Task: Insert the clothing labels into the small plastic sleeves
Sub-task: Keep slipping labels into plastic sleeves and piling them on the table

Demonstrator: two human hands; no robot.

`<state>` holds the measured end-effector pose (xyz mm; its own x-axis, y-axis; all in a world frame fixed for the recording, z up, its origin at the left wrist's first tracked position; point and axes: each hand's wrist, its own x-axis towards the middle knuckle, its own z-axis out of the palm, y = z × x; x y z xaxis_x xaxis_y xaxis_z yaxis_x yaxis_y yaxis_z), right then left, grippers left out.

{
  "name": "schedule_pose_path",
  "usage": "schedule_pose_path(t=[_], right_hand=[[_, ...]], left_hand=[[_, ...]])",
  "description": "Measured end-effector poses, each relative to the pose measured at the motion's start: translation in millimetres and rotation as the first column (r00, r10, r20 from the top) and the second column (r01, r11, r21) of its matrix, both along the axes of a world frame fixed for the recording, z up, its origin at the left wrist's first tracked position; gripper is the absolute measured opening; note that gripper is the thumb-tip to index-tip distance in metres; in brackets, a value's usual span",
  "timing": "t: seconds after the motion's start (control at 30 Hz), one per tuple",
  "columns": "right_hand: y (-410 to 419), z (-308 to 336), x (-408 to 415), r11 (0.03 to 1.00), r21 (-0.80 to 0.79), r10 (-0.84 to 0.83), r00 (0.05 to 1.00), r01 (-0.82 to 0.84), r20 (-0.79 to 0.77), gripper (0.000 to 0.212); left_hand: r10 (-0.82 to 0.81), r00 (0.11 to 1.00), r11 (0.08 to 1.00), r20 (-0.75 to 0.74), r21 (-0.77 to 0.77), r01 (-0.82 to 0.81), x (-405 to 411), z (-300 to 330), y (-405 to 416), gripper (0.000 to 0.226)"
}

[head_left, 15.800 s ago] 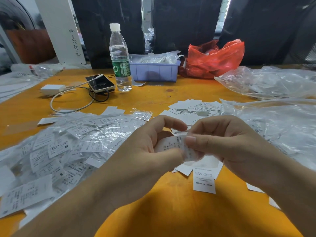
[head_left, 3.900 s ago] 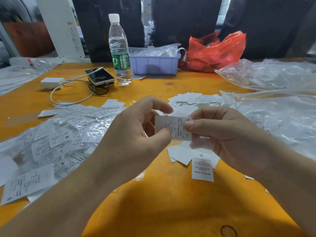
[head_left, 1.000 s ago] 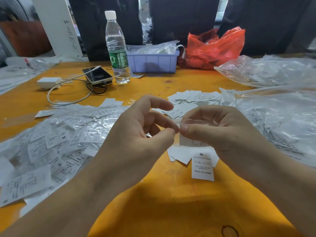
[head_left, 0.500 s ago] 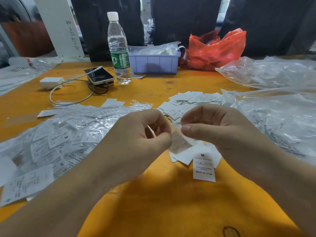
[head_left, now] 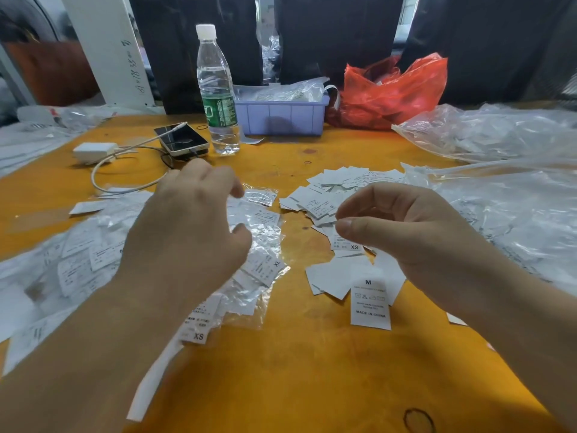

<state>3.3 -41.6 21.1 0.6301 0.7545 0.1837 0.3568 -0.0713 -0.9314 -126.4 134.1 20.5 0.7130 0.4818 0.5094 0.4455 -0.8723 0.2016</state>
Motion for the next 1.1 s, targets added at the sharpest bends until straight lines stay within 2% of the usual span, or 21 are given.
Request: schedule_pose_path(t=[0.07,0.1,0.17,0.23,0.3,0.37,0.47,0.57,0.73,0.87,0.97,1.1], right_hand=[[-1,0,-1,0.997,-0.028,-0.067,0.991,0.071,0.112,0.009],[-2,0,-1,0.991,-0.043,-0.115,0.976,0.125,0.185,0.008],[-2,2,0,0.976,-0.047,-0.187,0.933,0.211,0.309,0.003],[-3,3,1,0.972,-0.032,-0.205,0.901,0.235,0.382,0.009],[-3,3,2,0.969,-0.055,-0.193,0.875,0.242,0.443,0.012],[-4,1,3,0.954,-0.122,-0.169,0.828,0.274,0.535,0.010],[-7,0,7,0.913,-0.205,-0.149,0.757,0.352,0.636,0.008],[-9,5,12,0.882,-0.231,-0.145,0.702,0.411,0.697,0.011],[-13,17,13,0.855,-0.261,-0.132,0.674,0.448,0.727,0.014],[-24,28,26,0.710,-0.304,-0.176,0.578,0.635,0.797,0.019],[-32,33,33,0.611,-0.427,-0.144,0.624,0.666,0.768,0.018],[-30,28,28,0.554,-0.609,-0.030,0.744,0.568,0.667,0.007]], left_hand=[[-0.193,0.979,0.979,0.061,-0.052,0.196,1,0,-15,0.026],[-0.292,0.956,0.951,0.038,-0.097,0.294,2,-4,-24,0.023],[-0.459,0.878,0.883,-0.137,-0.179,0.433,6,-15,-43,0.033],[-0.531,0.782,0.847,-0.325,-0.213,0.487,11,-28,-52,0.049],[-0.544,0.739,0.839,-0.397,-0.234,0.491,12,-34,-52,0.056],[-0.541,0.746,0.840,-0.388,-0.199,0.505,12,-36,-48,0.054],[-0.532,0.795,0.845,-0.293,-0.119,0.521,12,-33,-48,0.035],[-0.500,0.835,0.865,-0.229,-0.089,0.493,15,-30,-52,0.034],[-0.488,0.851,0.871,-0.193,-0.050,0.488,15,-27,-55,0.028],[-0.468,0.860,0.883,-0.201,-0.065,0.466,16,-28,-56,0.022],[-0.466,0.861,0.884,-0.202,-0.080,0.460,18,-27,-57,0.023],[-0.465,0.862,0.884,-0.200,-0.057,0.463,16,-25,-59,0.030]])
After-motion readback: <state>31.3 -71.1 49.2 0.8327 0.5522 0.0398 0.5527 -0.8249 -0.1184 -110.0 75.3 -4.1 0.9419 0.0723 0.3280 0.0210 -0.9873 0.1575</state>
